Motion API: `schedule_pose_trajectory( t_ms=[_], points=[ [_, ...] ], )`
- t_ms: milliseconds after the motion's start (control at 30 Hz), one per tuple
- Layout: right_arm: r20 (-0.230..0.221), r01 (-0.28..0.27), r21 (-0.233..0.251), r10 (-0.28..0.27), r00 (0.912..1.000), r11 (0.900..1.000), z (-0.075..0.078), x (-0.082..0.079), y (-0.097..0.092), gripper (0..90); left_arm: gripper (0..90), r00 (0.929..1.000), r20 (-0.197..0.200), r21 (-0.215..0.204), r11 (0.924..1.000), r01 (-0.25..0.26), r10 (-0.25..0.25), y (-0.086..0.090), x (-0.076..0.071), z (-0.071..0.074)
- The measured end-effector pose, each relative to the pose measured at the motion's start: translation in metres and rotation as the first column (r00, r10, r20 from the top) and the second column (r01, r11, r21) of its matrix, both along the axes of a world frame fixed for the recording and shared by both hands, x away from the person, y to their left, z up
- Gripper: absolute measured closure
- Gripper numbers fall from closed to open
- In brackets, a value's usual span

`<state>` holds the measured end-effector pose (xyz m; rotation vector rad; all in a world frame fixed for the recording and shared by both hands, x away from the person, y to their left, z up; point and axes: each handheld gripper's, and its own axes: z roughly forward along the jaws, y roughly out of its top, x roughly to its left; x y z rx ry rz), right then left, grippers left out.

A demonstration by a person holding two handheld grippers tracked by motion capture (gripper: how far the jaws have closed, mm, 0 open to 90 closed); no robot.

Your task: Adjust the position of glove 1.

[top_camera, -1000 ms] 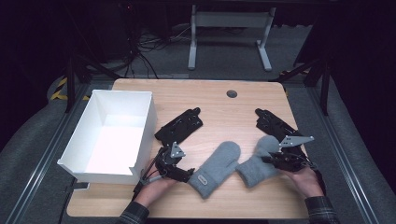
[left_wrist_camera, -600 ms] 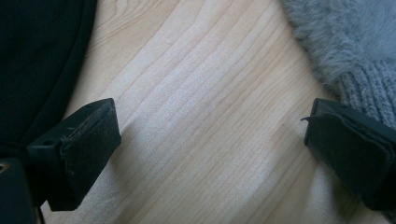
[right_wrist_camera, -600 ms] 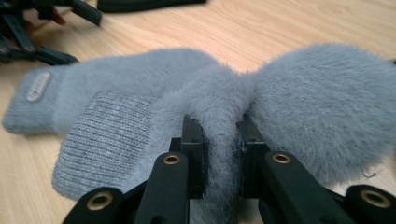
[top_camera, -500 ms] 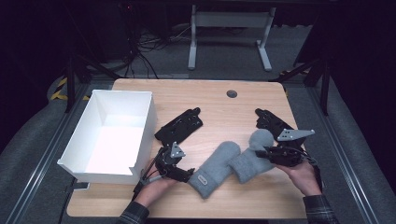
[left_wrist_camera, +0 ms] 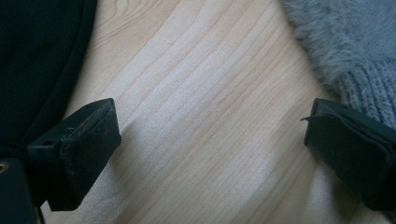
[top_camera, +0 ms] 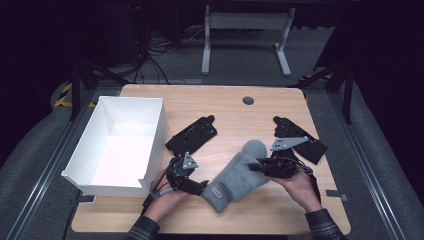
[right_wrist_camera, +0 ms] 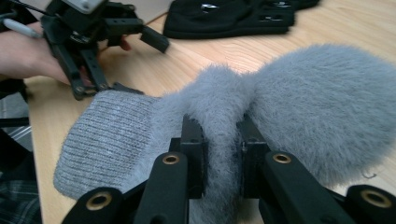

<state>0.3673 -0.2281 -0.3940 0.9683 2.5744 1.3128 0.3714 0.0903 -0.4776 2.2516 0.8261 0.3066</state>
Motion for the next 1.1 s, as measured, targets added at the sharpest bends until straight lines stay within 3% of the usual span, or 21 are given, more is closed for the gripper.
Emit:
schedule_pose_trajectory(
  t_ms=[267, 467, 667, 800, 900, 1100],
  points=[
    [-0.019, -0.031, 0.012, 0.031, 0.9993, 0.9994, -0.003, -0.002, 0.032, 77.4, 3.8, 1.0, 0.0, 0.001, 1.0, 0.0, 0.0, 0.0, 0.0, 0.0],
    [-0.015, -0.053, -0.019, 0.053, 0.9985, 0.9984, -0.008, -0.004, 0.048, 76.8, 3.8, 1.0, 0.0, 0.001, 1.0, 0.002, -0.002, 0.0, 0.0, 0.0],
    [-0.028, -0.048, -0.042, 0.047, 0.9985, 0.998, -0.016, -0.002, 0.049, 74.9, 3.7, 1.0, -0.001, 0.001, 1.0, 0.003, -0.003, 0.0, 0.0, 0.0],
    [-0.04, -0.046, -0.048, 0.044, 0.9982, 0.9978, -0.018, 0.0, 0.049, 63.5, 3.7, 1.0, 0.0, 0.001, 1.0, 0.004, -0.004, 0.0, 0.0, 0.0],
    [-0.022, -0.029, -0.035, 0.028, 0.9994, 0.999, -0.015, 0.001, 0.045, 53.8, 3.7, 1.0, -0.001, 0.001, 1.0, 0.004, -0.004, 0.0, 0.0, 0.0],
    [0.037, 0.044, 0.001, -0.044, 0.9983, 0.999, -0.003, 0.007, 0.021, 53.3, 3.7, 1.0, 0.0, 0.002, 1.0, 0.004, -0.004, 0.0, 0.0, 0.0]
  ],
)
